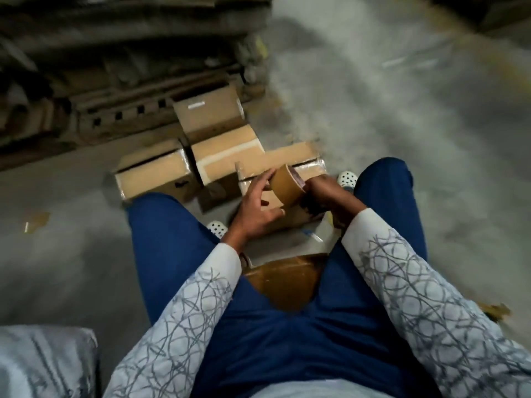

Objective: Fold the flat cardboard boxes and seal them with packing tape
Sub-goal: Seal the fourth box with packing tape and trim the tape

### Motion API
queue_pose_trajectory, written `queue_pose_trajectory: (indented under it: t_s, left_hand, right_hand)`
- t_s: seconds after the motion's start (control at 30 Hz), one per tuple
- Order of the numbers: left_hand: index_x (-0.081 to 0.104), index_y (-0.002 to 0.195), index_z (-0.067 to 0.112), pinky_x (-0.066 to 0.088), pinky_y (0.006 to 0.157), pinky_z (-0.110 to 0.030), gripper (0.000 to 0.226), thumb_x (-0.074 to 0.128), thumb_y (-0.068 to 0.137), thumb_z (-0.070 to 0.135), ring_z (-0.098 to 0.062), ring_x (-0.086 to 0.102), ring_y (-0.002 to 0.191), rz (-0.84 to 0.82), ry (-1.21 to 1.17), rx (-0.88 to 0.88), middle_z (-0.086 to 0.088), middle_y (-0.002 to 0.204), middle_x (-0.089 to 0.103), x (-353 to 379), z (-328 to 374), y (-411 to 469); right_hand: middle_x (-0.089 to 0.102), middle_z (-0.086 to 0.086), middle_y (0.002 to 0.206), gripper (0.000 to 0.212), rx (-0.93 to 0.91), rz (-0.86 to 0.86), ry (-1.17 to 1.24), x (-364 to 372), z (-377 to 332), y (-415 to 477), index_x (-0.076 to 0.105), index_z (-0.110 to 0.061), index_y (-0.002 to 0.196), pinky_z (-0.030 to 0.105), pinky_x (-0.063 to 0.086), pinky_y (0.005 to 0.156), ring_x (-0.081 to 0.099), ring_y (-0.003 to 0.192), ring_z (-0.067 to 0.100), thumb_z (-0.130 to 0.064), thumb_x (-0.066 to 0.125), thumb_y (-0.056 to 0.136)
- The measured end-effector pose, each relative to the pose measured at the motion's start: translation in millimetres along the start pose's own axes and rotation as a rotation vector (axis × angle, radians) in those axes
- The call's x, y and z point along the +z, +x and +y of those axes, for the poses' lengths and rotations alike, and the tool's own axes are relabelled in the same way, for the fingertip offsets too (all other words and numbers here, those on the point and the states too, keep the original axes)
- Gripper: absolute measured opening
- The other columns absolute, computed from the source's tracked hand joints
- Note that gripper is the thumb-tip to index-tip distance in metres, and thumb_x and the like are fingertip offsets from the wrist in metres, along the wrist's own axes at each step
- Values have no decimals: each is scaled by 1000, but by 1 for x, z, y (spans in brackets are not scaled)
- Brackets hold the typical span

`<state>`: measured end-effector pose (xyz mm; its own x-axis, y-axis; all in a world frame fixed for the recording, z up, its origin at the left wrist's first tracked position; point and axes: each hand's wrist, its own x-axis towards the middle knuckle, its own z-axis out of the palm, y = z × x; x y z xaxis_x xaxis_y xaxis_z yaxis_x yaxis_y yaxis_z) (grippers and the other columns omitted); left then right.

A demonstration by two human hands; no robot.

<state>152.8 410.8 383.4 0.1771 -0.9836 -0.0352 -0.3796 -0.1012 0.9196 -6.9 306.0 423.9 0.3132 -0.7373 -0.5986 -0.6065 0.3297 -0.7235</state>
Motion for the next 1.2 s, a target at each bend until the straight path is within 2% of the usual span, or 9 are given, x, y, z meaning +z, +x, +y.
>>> queue_pose_trajectory:
  t_s: [0.13, 0.33, 0.53, 0.63, 0.7, 0.8, 0.9, 1.0, 1.2]
  left_hand:
    - [42, 149, 27, 51, 95, -24, 82, 82, 79, 34, -8, 47, 131, 132, 129, 191, 6, 149, 44, 11, -3, -22]
    - [53, 143, 17, 44, 108, -42, 69, 80, 82, 33, -15, 47, 135, 225, 289, 366, 0, 148, 51, 26, -16, -19]
    - [48, 147, 21, 33, 117, -41, 70, 73, 84, 41, -26, 37, 142, 149, 544, 537, -9, 156, 38, 39, -3, -13]
    - [54, 140, 20, 43, 110, -34, 69, 81, 79, 38, -18, 45, 134, 193, 265, 356, -7, 142, 45, 45, -1, -8]
    - [63, 130, 18, 53, 97, -34, 52, 80, 82, 31, -14, 58, 119, 252, -81, 103, -3, 130, 58, 44, -3, -5]
    - [67, 119, 1, 56, 84, -35, 32, 69, 92, 19, -16, 69, 97, 332, -532, -246, -10, 109, 72, 39, -3, -2]
    - [71, 107, -1, 54, 90, -44, 33, 60, 97, 29, -30, 68, 98, 287, -776, -459, -19, 110, 72, 43, 4, -9]
    - [75, 79, 11, 53, 86, -45, 30, 57, 98, 26, -29, 65, 87, 409, -724, -569, -14, 94, 73, 53, 4, -12]
    - [66, 80, 21, 50, 81, -34, 35, 49, 103, 41, -23, 65, 87, 510, -419, -635, -5, 88, 69, 48, -8, -5]
  right_hand:
    - [66, 16, 56, 14, 18, 5, 161, 1, 24, -17, 67, 7, 91, 30, 51, 42, 62, 43, 27, 2, 54, 90]
    - [61, 22, 68, 18, 32, 47, 398, 4, 51, -13, 65, -5, 97, 36, 55, 48, 56, 44, 25, 4, 50, 90]
    - [62, 23, 83, 34, 51, -71, 462, 7, 64, 1, 61, -3, 122, 32, 51, 47, 53, 46, 20, -23, 41, 103]
    - [59, 23, 89, 41, 15, -145, 366, 7, 70, -3, 62, 2, 119, 33, 53, 50, 57, 55, 22, -29, 40, 104]
    - [65, 20, 108, 53, -46, -71, 278, 9, 71, -2, 62, -6, 124, 33, 57, 58, 66, 82, 25, -50, 45, 102]
    - [53, 7, 137, 55, -239, 10, 243, 15, 68, -2, 55, -26, 135, 39, 52, 90, 55, 120, 24, -64, 43, 97]
    - [66, -4, 120, 42, -297, -144, 243, 33, 64, -16, 67, -40, 118, 38, 56, 88, 62, 110, 19, -65, 40, 98]
    - [69, 2, 111, 52, -203, -96, 224, 45, 62, -20, 70, -32, 121, 29, 54, 50, 68, 87, 21, -67, 39, 98]
    - [71, 18, 102, 24, 72, -303, 556, 49, 55, -21, 69, -5, 110, 28, 56, 51, 74, 75, 25, -19, 50, 104]
